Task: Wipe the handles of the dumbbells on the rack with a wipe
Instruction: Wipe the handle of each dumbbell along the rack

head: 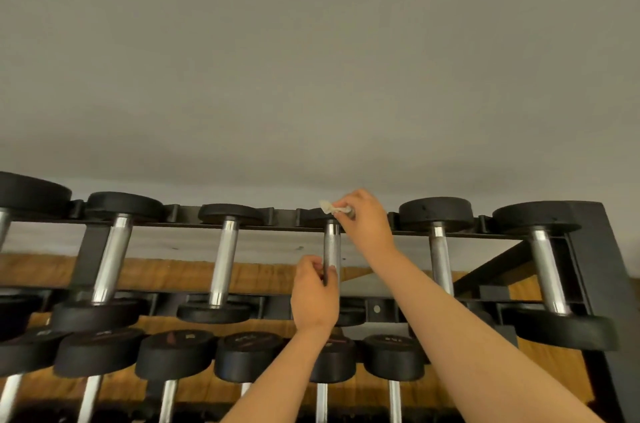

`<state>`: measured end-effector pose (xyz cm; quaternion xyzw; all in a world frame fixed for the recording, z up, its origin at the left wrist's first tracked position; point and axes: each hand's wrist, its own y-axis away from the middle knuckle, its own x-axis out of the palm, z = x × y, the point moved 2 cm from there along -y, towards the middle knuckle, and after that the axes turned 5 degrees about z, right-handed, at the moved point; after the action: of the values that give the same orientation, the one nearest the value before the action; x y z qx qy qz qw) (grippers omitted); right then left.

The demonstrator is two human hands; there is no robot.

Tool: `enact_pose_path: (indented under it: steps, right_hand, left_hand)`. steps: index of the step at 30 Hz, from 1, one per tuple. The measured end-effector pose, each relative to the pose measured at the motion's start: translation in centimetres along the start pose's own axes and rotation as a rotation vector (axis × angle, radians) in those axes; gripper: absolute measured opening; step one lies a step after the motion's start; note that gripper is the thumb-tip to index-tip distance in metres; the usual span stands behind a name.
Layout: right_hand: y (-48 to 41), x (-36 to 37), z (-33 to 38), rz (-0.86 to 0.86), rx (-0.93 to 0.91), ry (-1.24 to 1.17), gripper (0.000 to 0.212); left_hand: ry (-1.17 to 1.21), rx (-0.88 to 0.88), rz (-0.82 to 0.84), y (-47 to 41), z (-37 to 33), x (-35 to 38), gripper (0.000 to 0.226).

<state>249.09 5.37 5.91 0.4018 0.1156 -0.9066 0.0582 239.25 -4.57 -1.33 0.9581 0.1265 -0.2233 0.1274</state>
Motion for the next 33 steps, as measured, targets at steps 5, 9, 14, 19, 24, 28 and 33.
enact_pose_path:
  steps: [5,9,14,19,24,28,33]
  right_hand:
    - [0.4,-1.2,-1.3,0.111,-0.107,0.027,0.009]
    - [-0.7,-1.4,-1.6,0.065,0.025,-0.091,0.007]
    - [0.1,-0.6,-1.5,0.044,-0.005,-0.164,0.004]
    - [-0.7,-1.2,-2.0,0.010,0.097,-0.263,0.005]
    - [0.7,-0.8,-2.6,-0.002,0.064,-0.265,0.006]
    - [0.5,-1.1,-3.5,-0.063,0.141,-0.282,0.004]
    - [1.2,-0.4,-3.5,-0.107,0.200,-0.356,0.006]
  left_hand:
    - [-0.048,-0.003,-0.014,0.3,-0.2,-0.1,0.014]
    - [-0.128,0.022,-0.021,0.4,-0.4,0.0,0.014]
    - [-0.151,0.029,-0.041,0.5,-0.4,-0.1,0.013]
    - [-0.156,0.020,-0.057,0.5,-0.4,0.0,0.010]
    - [-0.149,0.021,-0.058,0.5,-0.4,0.0,0.011]
    - [-0.142,0.026,-0.068,0.6,-0.4,0.0,0.012]
    - [-0.137,0.030,-0.068,0.5,-0.3,0.1,0.012]
